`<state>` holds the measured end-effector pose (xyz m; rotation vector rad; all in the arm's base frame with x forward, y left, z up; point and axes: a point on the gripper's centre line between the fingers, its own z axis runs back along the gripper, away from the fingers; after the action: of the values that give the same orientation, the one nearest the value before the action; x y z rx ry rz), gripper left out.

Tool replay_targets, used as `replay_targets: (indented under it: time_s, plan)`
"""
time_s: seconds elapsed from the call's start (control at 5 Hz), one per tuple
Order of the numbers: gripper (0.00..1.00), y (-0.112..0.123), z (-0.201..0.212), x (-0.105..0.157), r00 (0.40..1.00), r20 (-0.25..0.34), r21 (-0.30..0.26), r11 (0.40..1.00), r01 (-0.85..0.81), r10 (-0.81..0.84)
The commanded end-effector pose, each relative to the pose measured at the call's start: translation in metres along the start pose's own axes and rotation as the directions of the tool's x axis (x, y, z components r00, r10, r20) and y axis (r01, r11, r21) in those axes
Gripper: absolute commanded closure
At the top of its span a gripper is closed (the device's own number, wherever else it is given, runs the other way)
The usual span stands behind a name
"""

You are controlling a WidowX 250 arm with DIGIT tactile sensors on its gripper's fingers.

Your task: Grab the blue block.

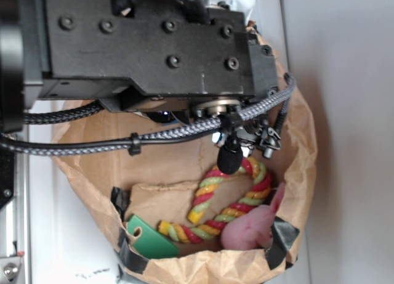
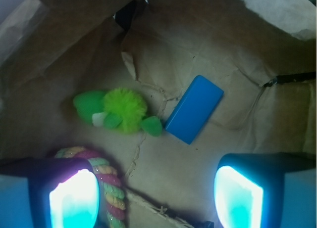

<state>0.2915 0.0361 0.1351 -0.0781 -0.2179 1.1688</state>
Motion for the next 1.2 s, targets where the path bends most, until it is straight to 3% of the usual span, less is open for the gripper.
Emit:
replay_targets:
  time_s: [0.0, 0.2, 0.4, 1.0]
  plan:
    - [0.00, 0.001, 0.017, 0.011, 0.999, 0.031, -0.051, 0.999, -0.014, 0.016]
    - [0.00, 0.001, 0.017, 0.011, 0.999, 0.031, -0.051, 0.999, -0.014, 0.016]
    - [0.00, 0.005, 0.003, 0.013, 0.996, 0.039, 0.009, 0.997, -0.082, 0.082]
    - [0.00, 0.010, -0.015, 0.020, 0.946, 0.043, 0.084, 0.942, -0.325, 0.322]
